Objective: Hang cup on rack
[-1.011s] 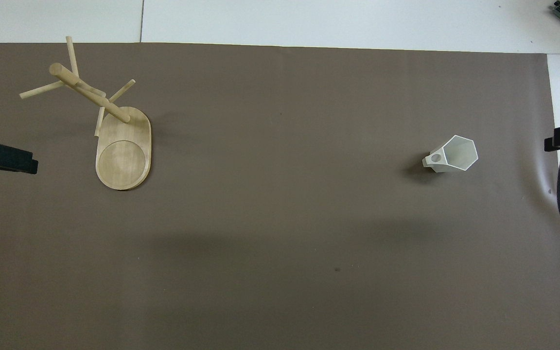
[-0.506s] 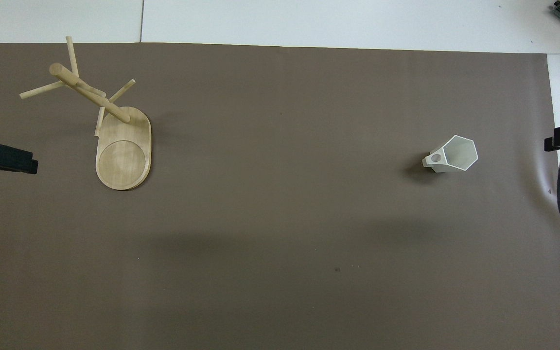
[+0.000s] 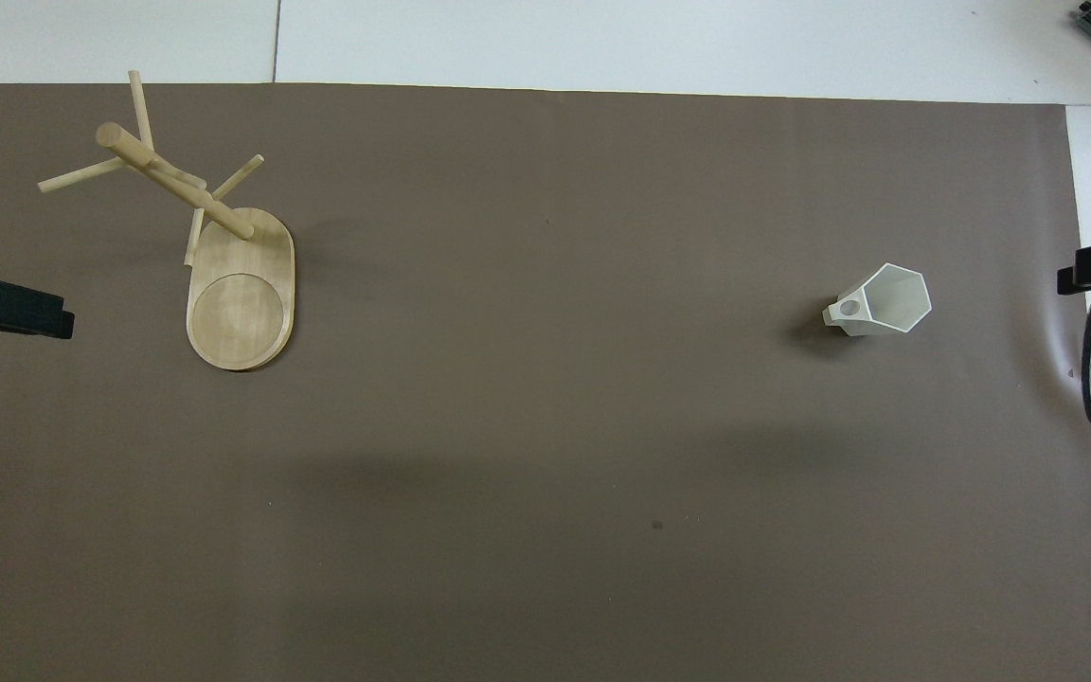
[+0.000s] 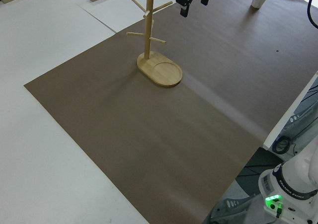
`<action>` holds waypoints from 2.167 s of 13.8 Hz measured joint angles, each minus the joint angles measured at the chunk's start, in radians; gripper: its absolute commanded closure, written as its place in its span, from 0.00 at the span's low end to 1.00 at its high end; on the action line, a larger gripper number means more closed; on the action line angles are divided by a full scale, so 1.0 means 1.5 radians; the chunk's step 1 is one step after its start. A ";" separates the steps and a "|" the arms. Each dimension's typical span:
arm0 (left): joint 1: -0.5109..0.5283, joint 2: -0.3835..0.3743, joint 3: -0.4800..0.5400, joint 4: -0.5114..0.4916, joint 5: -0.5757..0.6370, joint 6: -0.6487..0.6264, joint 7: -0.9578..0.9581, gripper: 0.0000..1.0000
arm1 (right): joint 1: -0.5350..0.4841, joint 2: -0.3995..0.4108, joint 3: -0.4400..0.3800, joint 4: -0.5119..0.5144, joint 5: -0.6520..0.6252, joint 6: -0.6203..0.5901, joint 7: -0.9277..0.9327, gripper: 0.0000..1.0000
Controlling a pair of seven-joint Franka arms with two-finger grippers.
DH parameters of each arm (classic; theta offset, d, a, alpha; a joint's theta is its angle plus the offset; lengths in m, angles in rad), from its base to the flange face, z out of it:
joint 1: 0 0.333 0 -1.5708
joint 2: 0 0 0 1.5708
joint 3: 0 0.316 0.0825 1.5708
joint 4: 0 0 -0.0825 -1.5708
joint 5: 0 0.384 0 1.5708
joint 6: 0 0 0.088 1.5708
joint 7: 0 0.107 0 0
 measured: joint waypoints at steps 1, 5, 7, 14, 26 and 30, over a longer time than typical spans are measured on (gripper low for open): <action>0.000 0.000 0.000 0.000 0.000 0.000 0.000 0.00 | 0.000 0.000 0.000 0.000 0.000 0.000 0.000 0.00; 0.000 0.000 0.000 0.000 0.000 0.000 0.000 0.00 | 0.000 0.000 0.000 0.000 0.000 0.000 0.000 0.00; 0.000 0.000 0.000 0.000 0.000 0.000 0.000 0.00 | 0.000 0.000 0.000 -0.001 0.000 0.000 0.000 0.00; 0.000 0.000 0.000 0.000 0.000 0.000 0.000 0.00 | 0.000 0.000 0.000 -0.001 0.000 0.000 0.000 0.00; 0.000 0.000 0.000 0.000 0.000 0.000 0.000 0.00 | 0.000 0.000 0.000 -0.009 -0.002 0.000 0.000 0.00; 0.000 0.000 0.000 0.000 0.000 0.000 0.000 0.00 | 0.000 0.000 0.000 -0.025 -0.002 0.045 0.000 0.00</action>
